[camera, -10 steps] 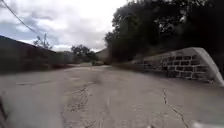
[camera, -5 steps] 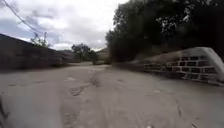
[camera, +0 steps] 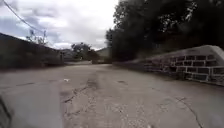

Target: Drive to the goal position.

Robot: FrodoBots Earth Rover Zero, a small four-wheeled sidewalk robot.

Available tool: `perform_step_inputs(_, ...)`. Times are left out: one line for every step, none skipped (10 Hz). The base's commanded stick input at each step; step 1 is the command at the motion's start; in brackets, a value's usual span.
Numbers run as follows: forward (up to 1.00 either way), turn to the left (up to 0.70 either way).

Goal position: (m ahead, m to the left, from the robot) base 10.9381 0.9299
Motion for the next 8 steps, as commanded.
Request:
perform_step_inputs(0.7, 0.0)
perform_step_inputs(0.7, 0.0)
perform_step_inputs(0.7, 0.0)
perform_step_inputs(0.7, 0.0)
perform_step_inputs(0.7, 0.0)
perform_step_inputs(0.7, 0.0)
perform_step_inputs(0.7, 0.0)
perform_step_inputs(0.7, 0.0)
